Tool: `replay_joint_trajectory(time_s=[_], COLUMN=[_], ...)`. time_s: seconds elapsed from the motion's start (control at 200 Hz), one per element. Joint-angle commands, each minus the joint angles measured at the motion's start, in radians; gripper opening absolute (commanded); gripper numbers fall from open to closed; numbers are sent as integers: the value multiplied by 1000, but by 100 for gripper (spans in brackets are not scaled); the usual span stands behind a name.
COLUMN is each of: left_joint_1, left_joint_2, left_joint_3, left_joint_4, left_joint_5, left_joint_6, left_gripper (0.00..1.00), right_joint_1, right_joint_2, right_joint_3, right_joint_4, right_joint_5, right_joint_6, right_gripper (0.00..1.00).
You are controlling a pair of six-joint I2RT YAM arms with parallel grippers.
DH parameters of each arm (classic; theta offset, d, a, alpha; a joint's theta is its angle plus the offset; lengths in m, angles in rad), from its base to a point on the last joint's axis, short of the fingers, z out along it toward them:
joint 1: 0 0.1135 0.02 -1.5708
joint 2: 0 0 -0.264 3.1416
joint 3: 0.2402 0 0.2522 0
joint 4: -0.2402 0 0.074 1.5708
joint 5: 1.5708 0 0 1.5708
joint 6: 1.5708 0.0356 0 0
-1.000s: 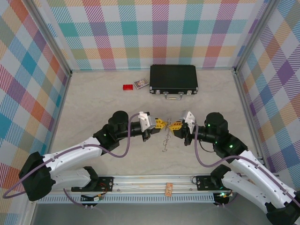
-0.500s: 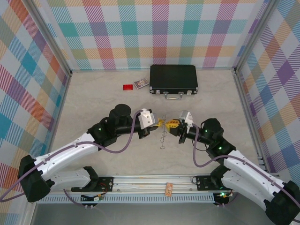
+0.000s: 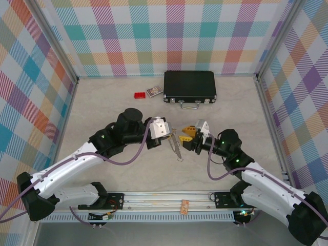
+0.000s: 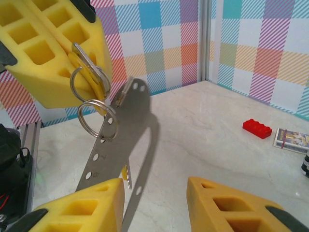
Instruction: Put the keys on the keyring
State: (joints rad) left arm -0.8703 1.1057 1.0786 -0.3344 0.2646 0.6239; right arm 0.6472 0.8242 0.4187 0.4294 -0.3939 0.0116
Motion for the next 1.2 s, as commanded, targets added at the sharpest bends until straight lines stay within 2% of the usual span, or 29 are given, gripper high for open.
replay_joint_trajectory(time_s=[0.0,0.21,0.44,0.71,1.0,1.195], left_joint_1=[-8,-3,56,98,98,98], left_joint_2=[4,5,56,117,114,108], left_joint_3=[58,57,59,91,80,82], left_joint_4=[-96,-136,-68,-66,-65,-63], left_joint_5=[-37,-56,-10,24,39,48], left_joint_6=[75,154,184,256,250,241], left_gripper=[0,0,0,0,0,0], right_joint_1=[-4,-3,-11,-121,-154,-155], right_joint_2=[-13,57,130,205,300,336], right_joint_3=[70,204,281,352,356,343], right_joint_4=[-84,-228,-255,-325,-276,-258], right_joint_5=[-22,-151,-137,-309,-465,-490], right_joint_6=[-33,-71,-79,-64,-62,-74], right_gripper=[36,36,37,39,43,43])
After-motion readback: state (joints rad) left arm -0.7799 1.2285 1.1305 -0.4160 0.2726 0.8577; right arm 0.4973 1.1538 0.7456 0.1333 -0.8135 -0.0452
